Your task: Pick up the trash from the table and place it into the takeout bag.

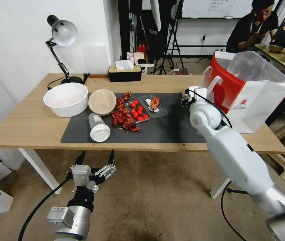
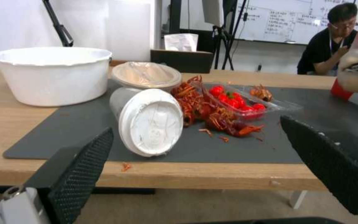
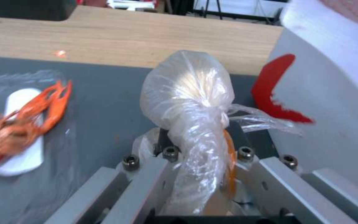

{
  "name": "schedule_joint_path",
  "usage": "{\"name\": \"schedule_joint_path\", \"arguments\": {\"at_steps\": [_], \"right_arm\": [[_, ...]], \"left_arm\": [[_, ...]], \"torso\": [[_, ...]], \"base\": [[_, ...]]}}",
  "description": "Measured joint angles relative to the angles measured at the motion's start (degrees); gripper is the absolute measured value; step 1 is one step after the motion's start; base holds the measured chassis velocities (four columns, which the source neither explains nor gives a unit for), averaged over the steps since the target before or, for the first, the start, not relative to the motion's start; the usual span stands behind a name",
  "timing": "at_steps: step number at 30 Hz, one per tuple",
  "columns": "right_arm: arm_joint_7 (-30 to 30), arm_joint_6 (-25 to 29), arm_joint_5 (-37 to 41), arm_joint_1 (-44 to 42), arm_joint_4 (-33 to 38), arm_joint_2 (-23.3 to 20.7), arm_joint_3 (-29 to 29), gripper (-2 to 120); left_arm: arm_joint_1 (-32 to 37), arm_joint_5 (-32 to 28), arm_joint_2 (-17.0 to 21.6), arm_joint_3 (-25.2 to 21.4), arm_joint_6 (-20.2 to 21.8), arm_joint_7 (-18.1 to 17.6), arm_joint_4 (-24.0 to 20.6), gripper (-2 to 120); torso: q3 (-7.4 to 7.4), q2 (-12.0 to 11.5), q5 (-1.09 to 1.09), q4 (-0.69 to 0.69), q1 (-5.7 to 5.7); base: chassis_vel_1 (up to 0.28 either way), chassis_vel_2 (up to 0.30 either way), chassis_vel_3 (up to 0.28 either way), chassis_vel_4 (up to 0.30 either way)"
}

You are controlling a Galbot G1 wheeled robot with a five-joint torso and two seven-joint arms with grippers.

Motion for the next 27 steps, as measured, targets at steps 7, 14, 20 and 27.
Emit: {"name": "schedule_joint_path", "arguments": {"at_steps": [7,14,20,27], "right_arm": [[-1.11,-0.32,0.87,-7.92,10.72,-4.32,3.94,6],[-4.53,-0.78,0.31,-16.24,18.82,-8.60,9.12,6],[-7.29,0.73,-1.03,-19.98,23.08,-10.68,11.83,6],[-8.31,1.68,-1.24,-21.34,26.27,-11.91,13.79,6]], "left_arm": [[-0.12,0.06,-0.02,0.17,-0.18,0.01,0.23,100],[-0.09,0.11,-0.04,0.35,-0.21,0.04,0.27,100],[0.01,0.18,-0.02,0.37,-0.25,0.04,0.26,100],[0.09,0.23,-0.02,0.37,-0.30,0.04,0.17,100]], "torso": [[0.00,0.00,0.00,-0.01,0.00],[0.00,0.01,0.01,-0.01,0.00],[0.00,0.00,0.01,-0.02,0.00],[0.00,0.00,0.00,0.00,-0.01]], "base": [[0.000,0.000,0.000,0.000],[0.000,0.000,0.000,0.000],[0.000,0.000,0.000,0.000],[0.000,0.000,0.000,0.000]]}}
